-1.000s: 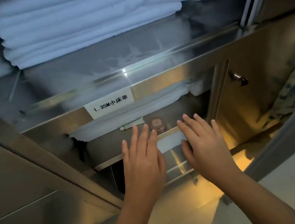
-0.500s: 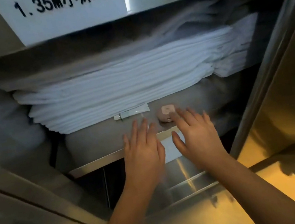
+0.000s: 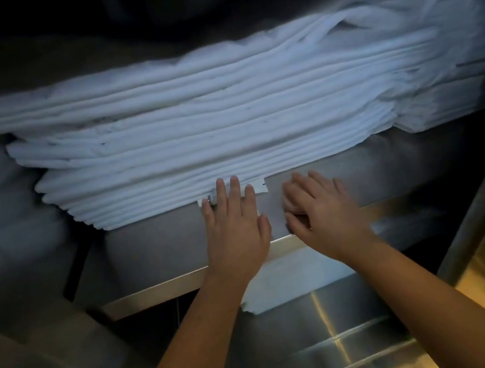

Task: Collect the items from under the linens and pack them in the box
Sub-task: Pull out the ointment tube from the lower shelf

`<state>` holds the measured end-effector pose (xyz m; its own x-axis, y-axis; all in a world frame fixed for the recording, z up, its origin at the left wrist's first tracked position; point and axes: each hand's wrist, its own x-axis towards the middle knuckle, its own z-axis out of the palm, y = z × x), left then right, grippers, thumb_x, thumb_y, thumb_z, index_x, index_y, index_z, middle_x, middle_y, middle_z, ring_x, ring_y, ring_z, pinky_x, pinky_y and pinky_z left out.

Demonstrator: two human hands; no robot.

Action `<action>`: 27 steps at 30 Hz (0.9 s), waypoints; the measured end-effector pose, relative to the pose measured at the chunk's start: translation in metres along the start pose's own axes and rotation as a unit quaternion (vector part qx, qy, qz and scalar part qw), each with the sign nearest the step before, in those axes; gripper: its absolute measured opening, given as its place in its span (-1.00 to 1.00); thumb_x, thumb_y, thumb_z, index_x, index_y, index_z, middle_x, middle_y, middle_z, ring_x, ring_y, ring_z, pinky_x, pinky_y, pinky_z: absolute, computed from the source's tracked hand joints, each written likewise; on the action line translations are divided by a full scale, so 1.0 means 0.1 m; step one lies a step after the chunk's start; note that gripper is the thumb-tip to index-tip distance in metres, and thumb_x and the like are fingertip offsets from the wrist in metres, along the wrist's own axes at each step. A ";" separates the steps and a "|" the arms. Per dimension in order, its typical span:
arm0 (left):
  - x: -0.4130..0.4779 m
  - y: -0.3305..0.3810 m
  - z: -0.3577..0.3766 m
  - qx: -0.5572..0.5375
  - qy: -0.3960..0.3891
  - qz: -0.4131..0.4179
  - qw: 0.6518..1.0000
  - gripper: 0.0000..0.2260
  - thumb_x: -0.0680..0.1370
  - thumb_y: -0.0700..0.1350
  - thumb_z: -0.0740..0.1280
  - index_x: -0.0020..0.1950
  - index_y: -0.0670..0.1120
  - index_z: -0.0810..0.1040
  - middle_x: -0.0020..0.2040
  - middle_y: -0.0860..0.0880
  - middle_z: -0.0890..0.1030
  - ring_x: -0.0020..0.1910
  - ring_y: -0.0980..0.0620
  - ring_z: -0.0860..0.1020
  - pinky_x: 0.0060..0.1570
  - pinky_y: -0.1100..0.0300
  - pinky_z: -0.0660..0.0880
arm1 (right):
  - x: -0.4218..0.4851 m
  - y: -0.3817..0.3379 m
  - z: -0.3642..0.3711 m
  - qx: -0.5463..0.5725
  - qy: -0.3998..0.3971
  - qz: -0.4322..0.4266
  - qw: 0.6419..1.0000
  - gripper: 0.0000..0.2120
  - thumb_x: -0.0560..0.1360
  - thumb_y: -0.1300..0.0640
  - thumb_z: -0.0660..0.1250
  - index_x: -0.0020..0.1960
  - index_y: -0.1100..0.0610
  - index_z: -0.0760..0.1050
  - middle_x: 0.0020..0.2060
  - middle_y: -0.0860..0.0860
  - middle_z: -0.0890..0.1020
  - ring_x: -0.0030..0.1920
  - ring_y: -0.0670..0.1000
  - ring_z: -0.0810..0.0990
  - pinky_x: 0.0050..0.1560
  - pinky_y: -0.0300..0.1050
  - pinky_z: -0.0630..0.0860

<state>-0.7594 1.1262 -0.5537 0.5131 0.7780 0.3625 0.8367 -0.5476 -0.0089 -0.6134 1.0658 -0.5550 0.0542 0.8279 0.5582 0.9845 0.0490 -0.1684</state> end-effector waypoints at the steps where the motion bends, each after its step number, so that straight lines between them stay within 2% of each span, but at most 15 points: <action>1: 0.04 -0.01 0.01 0.001 -0.009 -0.001 1.000 -0.50 0.61 0.02 0.01 0.52 -0.09 0.02 0.54 -0.12 -0.08 0.50 -0.12 -0.19 0.41 -0.13 -0.22 | 0.01 0.01 0.02 -0.001 -0.003 -0.003 1.000 -0.61 0.37 0.15 0.42 0.16 0.27 0.52 0.19 0.24 0.55 0.19 0.32 0.49 0.08 0.27 0.40; 7: 0.21 -0.08 0.11 -0.030 -0.101 -0.021 0.994 -0.46 0.61 0.11 -0.02 0.53 -0.01 -0.13 0.53 -0.08 -0.25 0.47 -0.13 -0.31 0.38 -0.14 -0.28 | 0.06 0.07 0.09 0.002 -0.003 -0.024 1.000 -0.61 0.35 0.12 0.44 0.14 0.24 0.54 0.15 0.21 0.57 0.12 0.31 0.52 -0.01 0.20 0.46; 12: 0.28 -0.11 0.19 -0.032 -0.133 -0.049 0.989 -0.44 0.60 0.17 -0.05 0.53 0.01 -0.12 0.53 -0.03 -0.23 0.48 -0.13 -0.26 0.37 -0.23 -0.22 | 0.07 0.08 0.11 0.003 -0.015 -0.024 1.000 -0.57 0.39 0.09 0.43 0.22 0.20 0.51 0.22 0.22 0.53 0.23 0.31 0.46 0.05 0.21 0.45; 16: 0.21 -0.10 0.18 -0.012 -0.095 -0.038 0.995 -0.46 0.59 0.18 -0.04 0.53 0.02 -0.04 0.55 -0.01 -0.06 0.50 -0.11 -0.11 0.37 -0.25 -0.12 | 0.04 0.05 0.09 0.004 -0.026 -0.024 0.999 -0.59 0.44 0.05 0.38 0.24 0.18 0.49 0.26 0.19 0.50 0.28 0.28 0.41 0.10 0.18 0.43; 18: 0.11 -0.08 0.14 -0.006 -0.053 -0.027 0.998 -0.48 0.59 0.16 -0.01 0.51 -0.01 0.09 0.52 -0.04 0.12 0.48 -0.11 0.04 0.37 -0.21 -0.05 | 0.01 0.04 0.06 0.004 -0.028 -0.029 0.999 -0.59 0.43 0.03 0.38 0.23 0.16 0.49 0.24 0.18 0.51 0.27 0.26 0.42 0.08 0.17 0.44; 20: -0.02 -0.05 0.07 -0.015 -0.006 -0.004 1.000 -0.51 0.58 0.13 0.02 0.44 -0.08 0.29 0.39 -0.11 0.37 0.36 -0.15 0.29 0.33 -0.18 0.09 | -0.03 0.02 0.03 0.005 -0.039 -0.029 0.999 -0.57 0.44 0.00 0.38 0.24 0.15 0.49 0.24 0.17 0.51 0.28 0.26 0.42 0.09 0.18 0.46; 22: -0.15 -0.05 0.02 -0.036 0.039 0.030 0.998 -0.51 0.55 0.11 0.04 0.29 -0.16 0.49 0.18 -0.16 0.56 0.14 -0.20 0.50 0.21 -0.20 0.31 | -0.07 0.02 0.00 0.006 -0.038 -0.036 0.999 -0.55 0.41 -0.01 0.42 0.23 0.16 0.50 0.22 0.18 0.53 0.26 0.27 0.45 0.06 0.21 0.49; 24: -0.25 -0.09 0.02 -0.023 0.077 0.056 0.995 -0.53 0.51 0.13 0.14 0.16 -0.18 0.58 0.04 -0.17 0.63 -0.03 -0.20 0.58 0.07 -0.17 0.45 | -0.11 0.03 -0.01 0.000 -0.040 -0.054 0.998 -0.51 0.37 -0.01 0.47 0.22 0.18 0.52 0.20 0.20 0.55 0.22 0.29 0.48 0.02 0.22 0.50; 27: -0.33 -0.18 0.02 -0.003 0.104 0.090 0.990 -0.56 0.40 0.09 0.43 0.11 -0.21 0.61 -0.02 -0.19 0.64 -0.12 -0.19 0.60 -0.02 -0.10 0.51 | -0.14 0.08 -0.02 -0.014 -0.033 -0.094 0.995 -0.43 0.24 0.08 0.57 0.20 0.22 0.54 0.16 0.23 0.58 0.15 0.32 0.54 -0.05 0.22 0.54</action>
<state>-0.7911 1.1107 -0.5678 0.6019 0.5880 0.5403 0.7342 -0.6737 -0.0847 -0.6063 1.0531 -0.5624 -0.1406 0.8410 0.5224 0.9807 0.1907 -0.0430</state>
